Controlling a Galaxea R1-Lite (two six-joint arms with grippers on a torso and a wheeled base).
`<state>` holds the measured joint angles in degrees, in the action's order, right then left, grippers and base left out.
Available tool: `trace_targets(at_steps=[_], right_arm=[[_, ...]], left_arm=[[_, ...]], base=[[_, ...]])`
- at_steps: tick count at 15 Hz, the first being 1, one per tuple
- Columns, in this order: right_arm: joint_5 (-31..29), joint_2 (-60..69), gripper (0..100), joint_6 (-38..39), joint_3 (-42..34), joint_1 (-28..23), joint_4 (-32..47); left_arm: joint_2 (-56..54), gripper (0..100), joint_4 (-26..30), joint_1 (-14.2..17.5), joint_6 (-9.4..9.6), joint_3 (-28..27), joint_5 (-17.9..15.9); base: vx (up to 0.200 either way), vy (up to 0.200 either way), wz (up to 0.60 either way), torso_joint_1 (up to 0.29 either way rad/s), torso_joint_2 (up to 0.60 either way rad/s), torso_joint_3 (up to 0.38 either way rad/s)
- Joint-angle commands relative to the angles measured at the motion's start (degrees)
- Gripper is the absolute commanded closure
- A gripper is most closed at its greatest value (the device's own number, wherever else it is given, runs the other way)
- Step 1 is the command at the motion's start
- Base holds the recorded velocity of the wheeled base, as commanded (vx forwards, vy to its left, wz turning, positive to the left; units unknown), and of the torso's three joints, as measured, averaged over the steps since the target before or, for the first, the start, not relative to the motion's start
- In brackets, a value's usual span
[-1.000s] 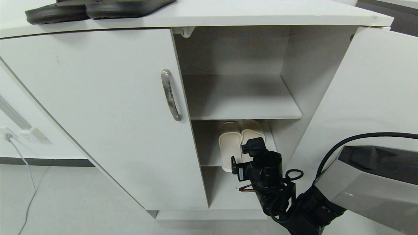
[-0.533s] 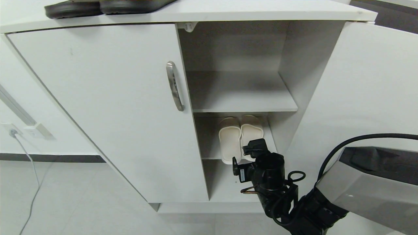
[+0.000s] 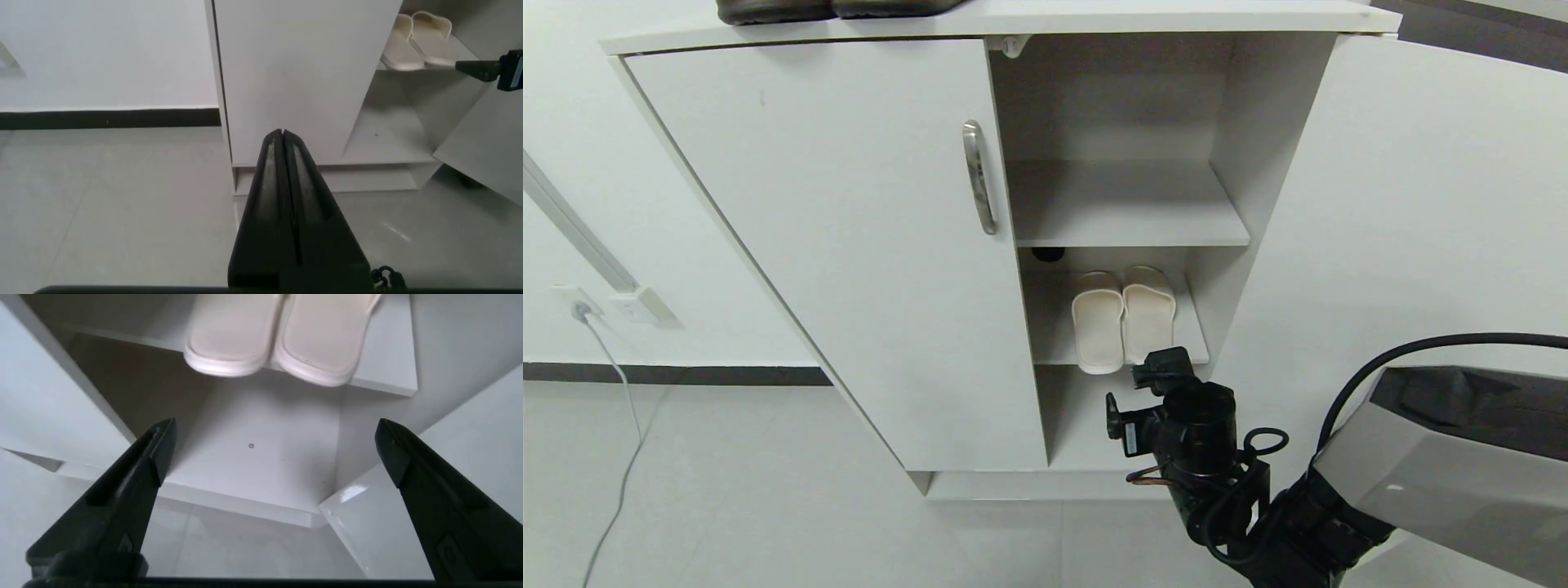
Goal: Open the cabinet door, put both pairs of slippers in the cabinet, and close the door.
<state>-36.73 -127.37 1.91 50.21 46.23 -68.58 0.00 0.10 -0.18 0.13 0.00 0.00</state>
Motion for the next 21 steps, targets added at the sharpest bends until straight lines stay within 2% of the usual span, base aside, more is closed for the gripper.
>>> trace_targets(at_steps=[1, 13, 21], right_arm=[[0.0, 1.4, 0, -0.1, -1.5, 0.0, -0.4], [0.0, 1.2, 0, -0.2, -1.8, -0.2, -0.5], [0.0, 0.9, 0, -0.4, -1.7, -0.6, -0.5]], left_arm=[[0.1, 100, 0.0, 0.0, 0.04, 0.0, 0.0], [0.1, 100, 0.0, 0.0, 0.13, 0.0, -0.4], [0.1, 100, 0.1, 0.0, 0.13, 0.0, -0.4]], base=[[0.0, 0.0, 0.0, 0.0, 0.0, 0.0], [0.0, 0.0, 0.0, 0.0, 0.0, 0.0], [0.0, 0.0, 0.0, 0.004, 0.01, 0.17]])
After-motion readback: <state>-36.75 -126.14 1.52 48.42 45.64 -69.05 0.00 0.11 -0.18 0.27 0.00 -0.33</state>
